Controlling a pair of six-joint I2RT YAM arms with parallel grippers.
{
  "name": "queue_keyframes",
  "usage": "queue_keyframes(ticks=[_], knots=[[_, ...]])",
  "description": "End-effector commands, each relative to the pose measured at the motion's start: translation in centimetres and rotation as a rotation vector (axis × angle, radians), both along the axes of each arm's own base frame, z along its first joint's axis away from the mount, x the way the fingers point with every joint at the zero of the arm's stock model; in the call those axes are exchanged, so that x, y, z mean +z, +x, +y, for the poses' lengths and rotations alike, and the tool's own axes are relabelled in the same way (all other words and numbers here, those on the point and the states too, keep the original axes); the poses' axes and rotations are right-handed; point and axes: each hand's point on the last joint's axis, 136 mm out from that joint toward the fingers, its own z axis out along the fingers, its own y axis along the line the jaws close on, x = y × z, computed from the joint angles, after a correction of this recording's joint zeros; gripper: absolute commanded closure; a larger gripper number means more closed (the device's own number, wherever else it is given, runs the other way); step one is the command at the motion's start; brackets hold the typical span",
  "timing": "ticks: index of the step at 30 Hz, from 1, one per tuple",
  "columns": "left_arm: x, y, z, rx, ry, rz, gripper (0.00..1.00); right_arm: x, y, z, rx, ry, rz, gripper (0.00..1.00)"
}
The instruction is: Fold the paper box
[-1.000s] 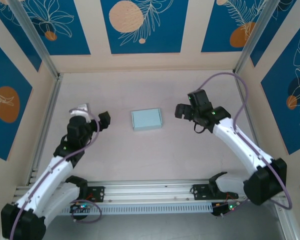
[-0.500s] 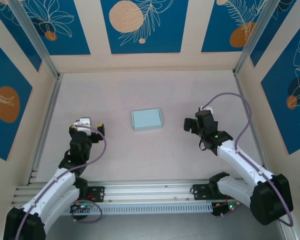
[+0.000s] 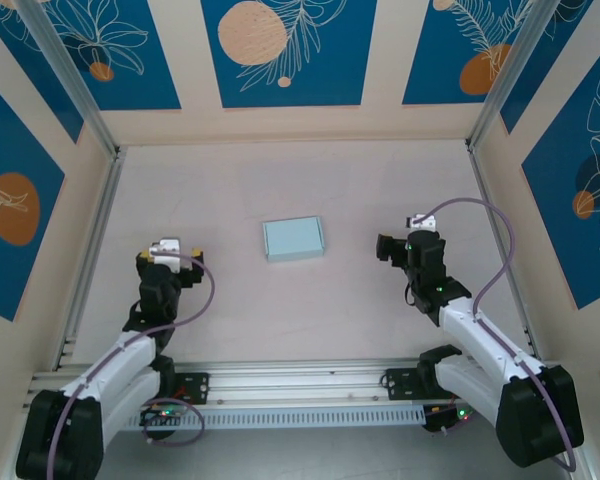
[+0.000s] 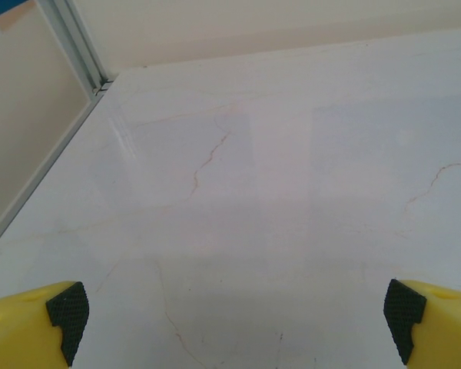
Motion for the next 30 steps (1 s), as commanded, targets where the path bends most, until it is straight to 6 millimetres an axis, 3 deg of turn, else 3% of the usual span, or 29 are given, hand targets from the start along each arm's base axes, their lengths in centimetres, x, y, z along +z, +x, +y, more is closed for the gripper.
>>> queue_keyframes(ticks=[1, 11, 21, 30], knots=[[1.1, 1.0, -0.4, -0.041, -0.008, -0.055, 0.00, 2.0, 0.9, -0.1, 0.021, 0.019, -0.112, 0.01], [0.2, 4.0, -1.0, -0.064, -0.019, -0.020, 0.00, 1.8, 1.3, -1.8, 0.009, 0.054, -0.160, 0.00], [0.4, 5.6, -2.1, -0.135, 0.000, -0.075, 0.00, 1.8, 1.5, -2.5, 0.002, 0.079, -0.189, 0.00], [-1.5, 6.7, -2.9, -0.184, -0.005, -0.069, 0.00, 1.2, 2.2, -2.8, 0.013, 0.091, -0.193, 0.00]])
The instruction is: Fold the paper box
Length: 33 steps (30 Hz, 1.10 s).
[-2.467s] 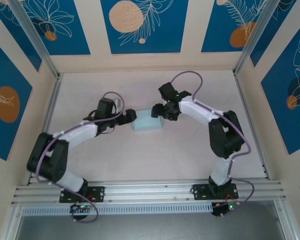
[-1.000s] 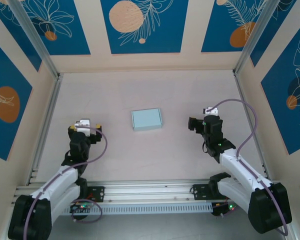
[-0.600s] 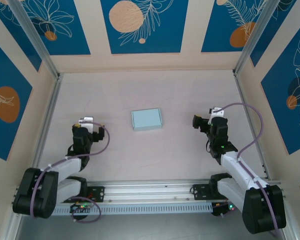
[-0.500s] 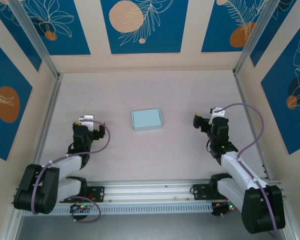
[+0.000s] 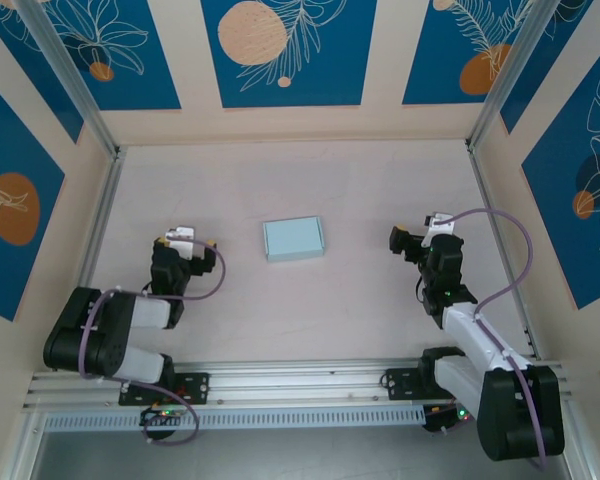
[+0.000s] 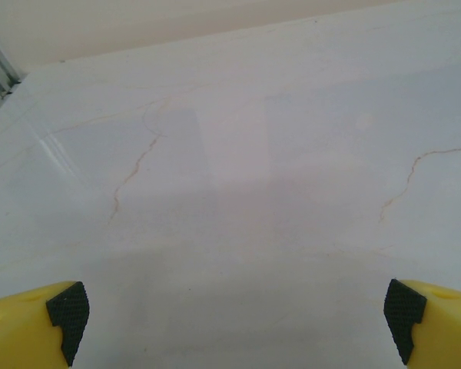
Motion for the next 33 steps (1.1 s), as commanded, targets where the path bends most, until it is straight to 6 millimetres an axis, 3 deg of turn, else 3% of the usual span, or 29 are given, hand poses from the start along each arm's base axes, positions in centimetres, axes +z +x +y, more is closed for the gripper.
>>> queue_keyframes(ticks=[1, 6, 9, 17, 25, 33], knots=[[2.0, 1.5, -0.6, -0.052, -0.004, -0.096, 0.00, 0.6, 0.5, 0.3, 0.033, 0.007, -0.061, 0.00], [0.9, 2.8, -0.9, -0.083, -0.017, -0.022, 0.00, -0.2, 1.6, 0.9, 0.079, 0.024, -0.078, 0.00], [0.3, 4.0, 0.2, -0.036, -0.051, 0.054, 0.00, -0.9, 2.3, 1.3, 0.115, 0.032, -0.078, 0.00], [0.4, 3.9, 0.5, -0.036, -0.066, 0.052, 0.00, -1.9, 4.1, 2.4, 0.211, 0.007, -0.091, 0.01], [0.4, 3.9, 0.5, -0.036, -0.065, 0.051, 0.00, -4.6, 5.9, 2.5, 0.237, 0.023, -0.034, 0.00], [0.4, 3.9, 0.5, -0.035, -0.064, 0.052, 0.00, -5.0, 6.7, 2.7, 0.237, 0.014, 0.011, 0.00]])
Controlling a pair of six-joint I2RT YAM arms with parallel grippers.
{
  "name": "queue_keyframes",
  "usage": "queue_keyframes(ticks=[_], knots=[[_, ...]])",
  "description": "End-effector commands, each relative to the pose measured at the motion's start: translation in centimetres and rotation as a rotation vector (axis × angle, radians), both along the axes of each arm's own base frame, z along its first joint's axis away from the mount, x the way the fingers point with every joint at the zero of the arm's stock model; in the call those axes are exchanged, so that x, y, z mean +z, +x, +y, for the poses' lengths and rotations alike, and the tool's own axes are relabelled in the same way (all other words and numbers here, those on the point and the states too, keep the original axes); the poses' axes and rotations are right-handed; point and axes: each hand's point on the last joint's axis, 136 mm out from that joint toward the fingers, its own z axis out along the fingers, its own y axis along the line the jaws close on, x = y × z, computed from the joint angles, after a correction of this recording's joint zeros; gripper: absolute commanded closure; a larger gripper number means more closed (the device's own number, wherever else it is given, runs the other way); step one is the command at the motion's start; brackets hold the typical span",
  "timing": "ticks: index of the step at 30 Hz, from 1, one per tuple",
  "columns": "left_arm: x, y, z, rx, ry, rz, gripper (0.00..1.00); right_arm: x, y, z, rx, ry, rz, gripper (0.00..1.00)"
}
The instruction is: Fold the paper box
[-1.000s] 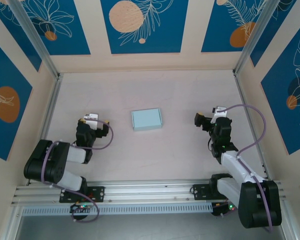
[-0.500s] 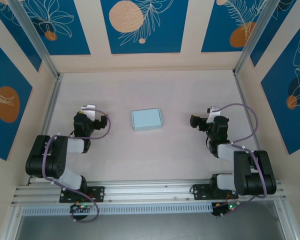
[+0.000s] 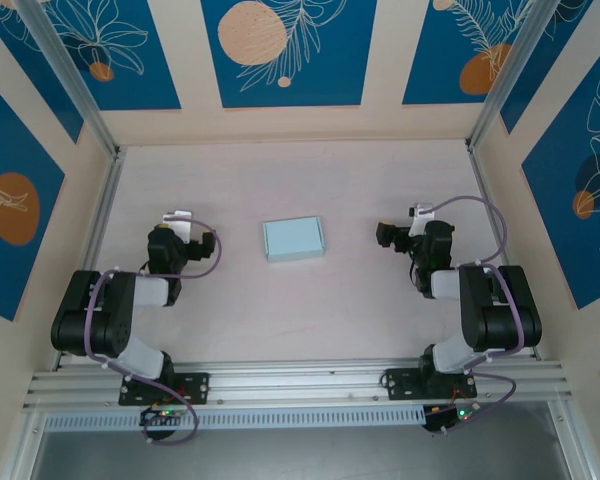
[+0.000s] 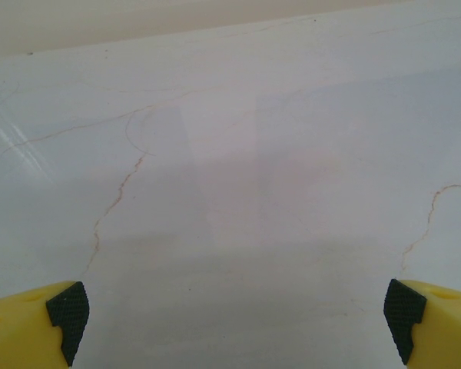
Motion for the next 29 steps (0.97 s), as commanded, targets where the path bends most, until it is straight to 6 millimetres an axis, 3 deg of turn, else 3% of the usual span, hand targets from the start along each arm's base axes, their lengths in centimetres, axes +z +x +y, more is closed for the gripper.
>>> queue_keyframes(ticks=[1, 29], knots=[[0.06, 0.08, -0.04, -0.006, -0.020, 0.000, 0.00, 0.57, 0.43, 0.30, 0.019, -0.026, -0.020, 0.00], [0.02, 0.09, -0.26, -0.020, -0.019, 0.002, 0.00, 0.59, 0.43, 0.32, 0.019, -0.028, -0.022, 0.00]])
